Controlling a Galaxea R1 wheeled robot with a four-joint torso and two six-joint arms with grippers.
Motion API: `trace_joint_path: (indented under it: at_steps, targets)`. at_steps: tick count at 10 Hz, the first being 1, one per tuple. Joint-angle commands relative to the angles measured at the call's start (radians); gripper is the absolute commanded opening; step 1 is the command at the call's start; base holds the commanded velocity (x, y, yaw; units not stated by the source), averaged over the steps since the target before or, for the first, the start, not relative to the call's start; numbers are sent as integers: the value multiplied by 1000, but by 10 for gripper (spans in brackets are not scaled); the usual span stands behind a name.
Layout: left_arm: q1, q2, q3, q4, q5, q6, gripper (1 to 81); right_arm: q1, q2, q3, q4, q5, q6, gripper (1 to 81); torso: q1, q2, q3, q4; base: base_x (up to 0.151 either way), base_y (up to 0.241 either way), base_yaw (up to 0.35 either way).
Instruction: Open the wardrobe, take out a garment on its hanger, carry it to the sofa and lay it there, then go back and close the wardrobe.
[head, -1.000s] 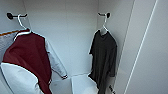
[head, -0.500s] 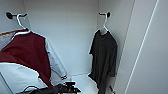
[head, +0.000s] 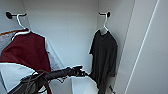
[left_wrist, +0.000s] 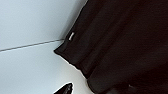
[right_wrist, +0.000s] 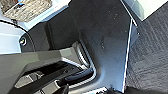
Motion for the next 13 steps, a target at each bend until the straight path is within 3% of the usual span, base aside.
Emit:
trace_joint_path:
  at_steps: [1,3,5,8,13]
  targets:
    - [-292,61,24,-11,4,-189,811,40,4,0,-3,-62,1,811,0,0,0,0,0,0,0]
    - [-369,86,27,-11,-44,-427,811,43,7,0,-5,-64,1,811,0,0,0,0,0,0,0]
    - [-449,84,50,-11,-119,-563,811,36,11,0,-5,-70,1,811,0,0,0,0,0,0,0]
    - [-579,63,86,-11,-174,-700,811,40,20,0,-5,-71,1,811,0,0,0,0,0,0,0]
    - [-734,23,159,-11,-200,-786,811,28,24,0,-5,-65,1,811,1,0,0,0,0,0,0]
